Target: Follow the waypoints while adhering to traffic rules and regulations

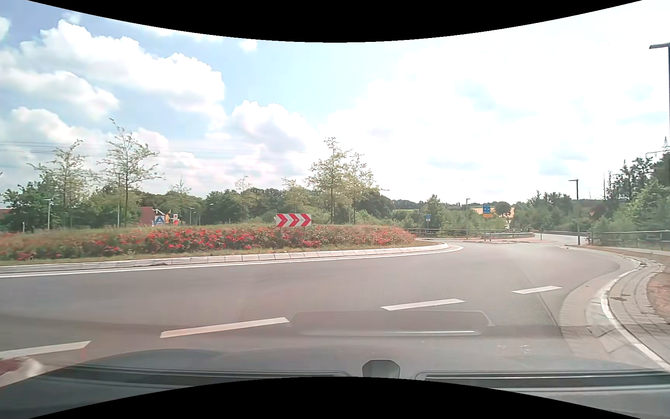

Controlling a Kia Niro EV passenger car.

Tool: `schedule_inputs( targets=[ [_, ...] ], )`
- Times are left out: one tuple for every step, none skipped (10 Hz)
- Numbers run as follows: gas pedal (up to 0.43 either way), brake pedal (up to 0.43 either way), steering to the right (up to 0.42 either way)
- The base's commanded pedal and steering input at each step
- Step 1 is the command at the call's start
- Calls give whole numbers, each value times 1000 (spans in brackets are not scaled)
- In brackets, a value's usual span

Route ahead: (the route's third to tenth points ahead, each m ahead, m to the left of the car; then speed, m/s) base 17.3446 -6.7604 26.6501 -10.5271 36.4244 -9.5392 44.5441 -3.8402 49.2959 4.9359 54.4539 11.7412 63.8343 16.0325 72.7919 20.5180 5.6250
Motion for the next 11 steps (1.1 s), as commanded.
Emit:
schedule_inputs(
  targets=[
    [130,0,184],
    [130,0,194],
    [130,0,204],
    [150,0,217],
    [157,0,226],
    [157,0,239],
    [157,0,248],
    [157,0,252],
    [157,0,252],
    [157,0,252],
    [157,0,251]
  ],
)
